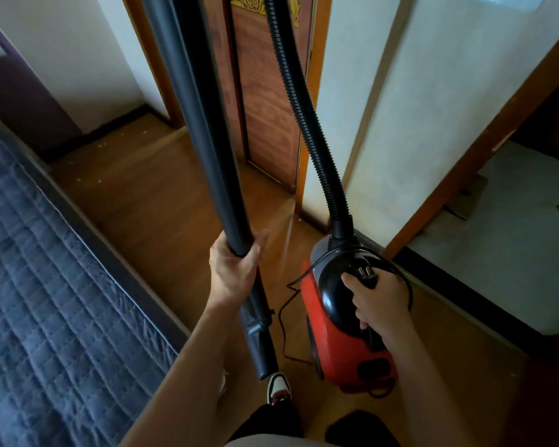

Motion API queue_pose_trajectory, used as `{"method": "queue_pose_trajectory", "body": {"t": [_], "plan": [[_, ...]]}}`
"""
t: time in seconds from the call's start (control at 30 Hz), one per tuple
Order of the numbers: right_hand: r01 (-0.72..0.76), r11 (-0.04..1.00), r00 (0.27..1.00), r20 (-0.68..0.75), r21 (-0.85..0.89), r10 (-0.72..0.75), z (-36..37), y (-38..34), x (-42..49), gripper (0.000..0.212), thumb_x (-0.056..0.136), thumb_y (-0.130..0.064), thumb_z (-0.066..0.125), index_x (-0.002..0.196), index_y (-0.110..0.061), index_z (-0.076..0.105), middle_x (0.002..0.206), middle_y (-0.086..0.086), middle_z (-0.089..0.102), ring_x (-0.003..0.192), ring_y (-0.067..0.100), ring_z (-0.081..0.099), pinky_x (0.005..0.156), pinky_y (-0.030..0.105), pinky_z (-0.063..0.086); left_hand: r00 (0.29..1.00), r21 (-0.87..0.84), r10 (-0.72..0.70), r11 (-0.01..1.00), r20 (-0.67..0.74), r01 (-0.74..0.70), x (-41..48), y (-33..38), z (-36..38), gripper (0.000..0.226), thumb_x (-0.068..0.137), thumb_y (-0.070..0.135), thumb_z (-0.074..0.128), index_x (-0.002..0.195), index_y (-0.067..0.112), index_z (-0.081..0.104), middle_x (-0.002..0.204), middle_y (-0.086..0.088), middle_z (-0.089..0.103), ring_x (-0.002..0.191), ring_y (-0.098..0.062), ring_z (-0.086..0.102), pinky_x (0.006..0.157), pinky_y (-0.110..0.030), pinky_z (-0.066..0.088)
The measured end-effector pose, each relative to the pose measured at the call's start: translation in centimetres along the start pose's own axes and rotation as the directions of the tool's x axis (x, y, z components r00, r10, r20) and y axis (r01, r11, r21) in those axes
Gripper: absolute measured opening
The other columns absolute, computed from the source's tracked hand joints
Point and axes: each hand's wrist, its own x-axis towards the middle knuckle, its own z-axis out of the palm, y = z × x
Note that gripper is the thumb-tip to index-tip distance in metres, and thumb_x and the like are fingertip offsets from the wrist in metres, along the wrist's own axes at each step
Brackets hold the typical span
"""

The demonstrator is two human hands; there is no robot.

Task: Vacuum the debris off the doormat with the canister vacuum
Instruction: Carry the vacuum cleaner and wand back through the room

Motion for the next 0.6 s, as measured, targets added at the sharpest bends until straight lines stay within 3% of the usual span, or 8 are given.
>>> {"method": "queue_pose_trajectory", "body": {"t": [0.13,0.3,0.6], "plan": [[-0.002,1.0,0.999,0.044,0.006,0.001,1.9,-3.2,4.2,0.033,0.094,-0.024,0.069,0.066,-0.013,0.057,0.038,-0.002,0.049,0.03,0.021,0.045,0.047,0.043,0.052,0.998,-0.017,-0.009,1.0,-0.059,0.008,4.1,-0.7,-0.3,0.021,0.09,0.012,0.072,0.077,0.001,0.059,0.063,-0.003,0.061,0.056,-0.013,0.059,0.057,-0.022,0.05],[0.058,0.997,0.993,0.109,-0.059,-0.051,3.9,-6.7,9.0,0.036,0.095,-0.023,0.067,0.063,-0.013,0.053,0.039,-0.003,0.047,0.032,0.019,0.045,0.046,0.035,0.047,0.992,-0.033,-0.057,0.998,-0.115,0.053,8.5,-2.3,-0.6,0.019,0.09,0.015,0.072,0.077,0.012,0.058,0.065,0.0,0.061,0.058,-0.019,0.06,0.058,-0.028,0.053],[0.106,0.99,0.954,0.29,-0.092,-0.075,9.4,-12.8,22.2,0.038,0.095,-0.022,0.065,0.061,-0.014,0.051,0.038,-0.005,0.044,0.032,0.02,0.043,0.046,0.033,0.043,0.944,0.04,-0.132,0.988,-0.301,0.151,18.5,-6.2,-0.3,0.022,0.089,0.011,0.073,0.078,0.002,0.057,0.061,-0.001,0.061,0.054,-0.025,0.058,0.054,-0.028,0.051]]}}
